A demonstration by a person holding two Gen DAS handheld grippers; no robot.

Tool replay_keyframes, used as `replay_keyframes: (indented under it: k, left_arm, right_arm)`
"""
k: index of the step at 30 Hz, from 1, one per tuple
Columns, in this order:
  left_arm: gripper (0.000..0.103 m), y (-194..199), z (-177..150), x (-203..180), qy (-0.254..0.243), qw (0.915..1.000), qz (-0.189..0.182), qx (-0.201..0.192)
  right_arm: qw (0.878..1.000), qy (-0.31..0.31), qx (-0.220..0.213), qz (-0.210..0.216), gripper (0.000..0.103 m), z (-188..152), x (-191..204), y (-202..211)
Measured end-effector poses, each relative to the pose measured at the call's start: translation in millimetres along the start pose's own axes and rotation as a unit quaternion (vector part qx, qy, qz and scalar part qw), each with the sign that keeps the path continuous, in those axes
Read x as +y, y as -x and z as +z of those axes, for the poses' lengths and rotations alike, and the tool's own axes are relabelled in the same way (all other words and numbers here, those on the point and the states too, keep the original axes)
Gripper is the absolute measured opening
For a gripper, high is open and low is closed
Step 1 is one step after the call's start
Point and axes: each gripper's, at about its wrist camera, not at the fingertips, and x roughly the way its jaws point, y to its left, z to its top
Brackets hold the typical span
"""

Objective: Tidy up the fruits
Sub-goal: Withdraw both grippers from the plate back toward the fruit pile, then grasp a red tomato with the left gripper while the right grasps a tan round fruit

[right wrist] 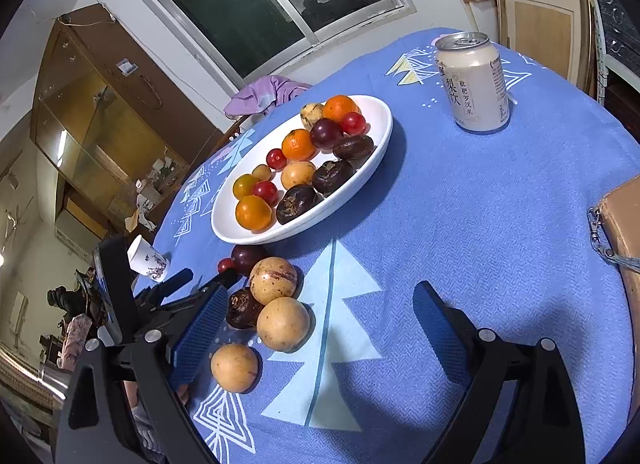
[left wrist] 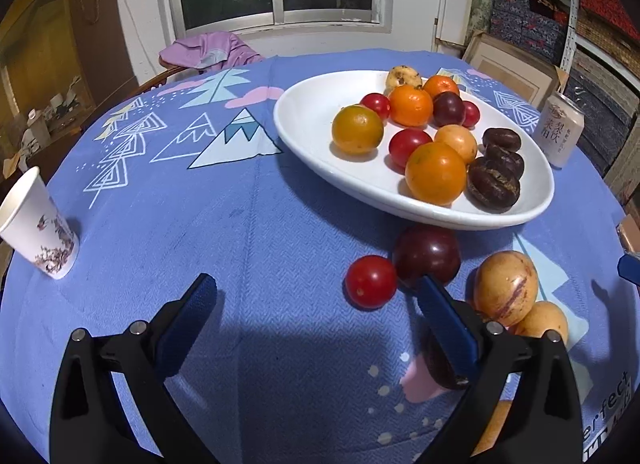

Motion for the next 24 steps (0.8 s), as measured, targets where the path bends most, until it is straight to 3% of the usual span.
replay_keyframes:
  k: [7, 12, 16, 22, 24]
  left_arm:
    - [0.093, -3.6, 2.8, 5.8, -0.004, 0.9992, -0.040, 0.002]
    - [0.081, 2.8, 2.5, -5.8, -0.058, 0.9975, -0.036, -0.017]
    - [0.076, 3.3, 3.2, -6.3, -0.072, 0.9960, -0.049, -0.020]
    - [0.052, 3.9, 1.3, -2.1, -0.084, 0.9903, -0.109, -0.017]
    - [0.051, 3.9, 0.7, -2.0, -0.084, 0.9897, -0.115, -0.017]
  right_arm:
    - [1.000, 0.011, 0.008, -0.004, 0.095, -2.8, 3.2, -5.1]
    - [1.000, 0.021, 0.014, -0.007, 0.095, -6.7, 7.9, -8.3]
    - [0.999, 0.026, 0.017, -0.011, 0.095, -8.1, 10.1, -10.4]
    - [0.999, 0.028, 0.023, -0.017, 0.095, -9.4, 10.4, -13.5]
    - [0.999, 0.029, 0.025, -0.019, 0.095, -10.1, 10.7, -14.5]
